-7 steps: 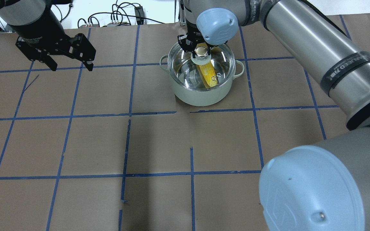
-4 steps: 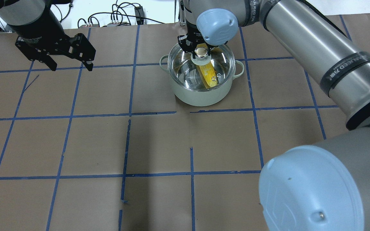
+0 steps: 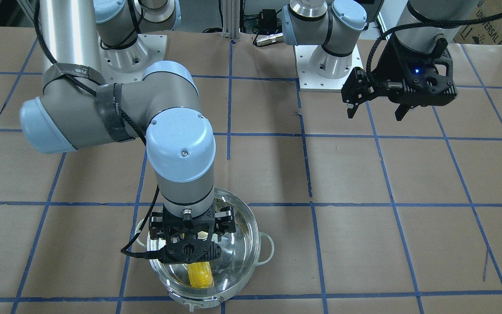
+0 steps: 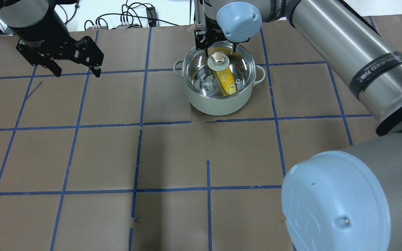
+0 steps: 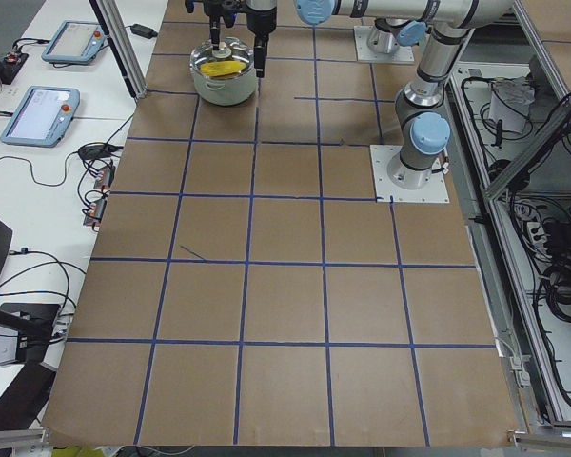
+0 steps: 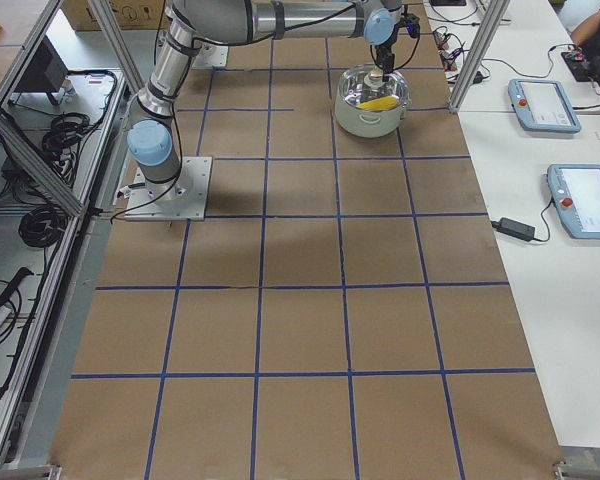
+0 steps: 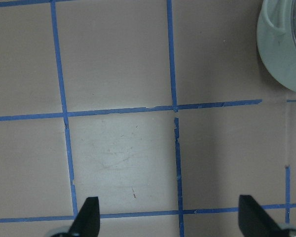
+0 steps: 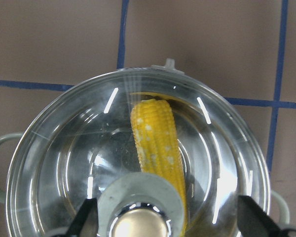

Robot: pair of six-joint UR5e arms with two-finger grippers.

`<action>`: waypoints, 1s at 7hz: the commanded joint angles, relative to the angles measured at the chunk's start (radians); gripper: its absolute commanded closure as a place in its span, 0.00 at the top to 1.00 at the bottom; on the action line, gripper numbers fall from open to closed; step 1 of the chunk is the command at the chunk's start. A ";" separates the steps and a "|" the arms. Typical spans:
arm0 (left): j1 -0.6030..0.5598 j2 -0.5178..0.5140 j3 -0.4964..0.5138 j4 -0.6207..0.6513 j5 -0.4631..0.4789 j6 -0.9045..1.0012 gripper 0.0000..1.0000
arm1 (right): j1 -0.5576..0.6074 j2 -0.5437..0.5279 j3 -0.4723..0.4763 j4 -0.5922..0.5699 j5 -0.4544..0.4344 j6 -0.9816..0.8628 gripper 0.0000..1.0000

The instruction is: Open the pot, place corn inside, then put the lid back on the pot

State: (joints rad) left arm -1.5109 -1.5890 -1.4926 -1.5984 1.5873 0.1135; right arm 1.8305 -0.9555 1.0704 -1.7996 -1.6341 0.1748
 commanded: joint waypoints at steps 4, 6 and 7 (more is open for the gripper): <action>0.000 0.004 0.002 -0.002 0.002 -0.003 1.00 | -0.192 -0.223 0.056 0.339 0.124 -0.186 1.00; 0.000 0.004 0.005 -0.003 0.002 -0.011 1.00 | -0.209 -0.448 0.237 0.409 0.140 -0.213 1.00; 0.000 0.004 0.011 -0.029 0.003 -0.012 1.00 | -0.203 -0.548 0.331 0.431 0.129 -0.210 1.00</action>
State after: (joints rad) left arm -1.5110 -1.5843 -1.4875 -1.6073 1.5895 0.1040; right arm 1.6271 -1.3744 1.2877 -1.4093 -1.5023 -0.0307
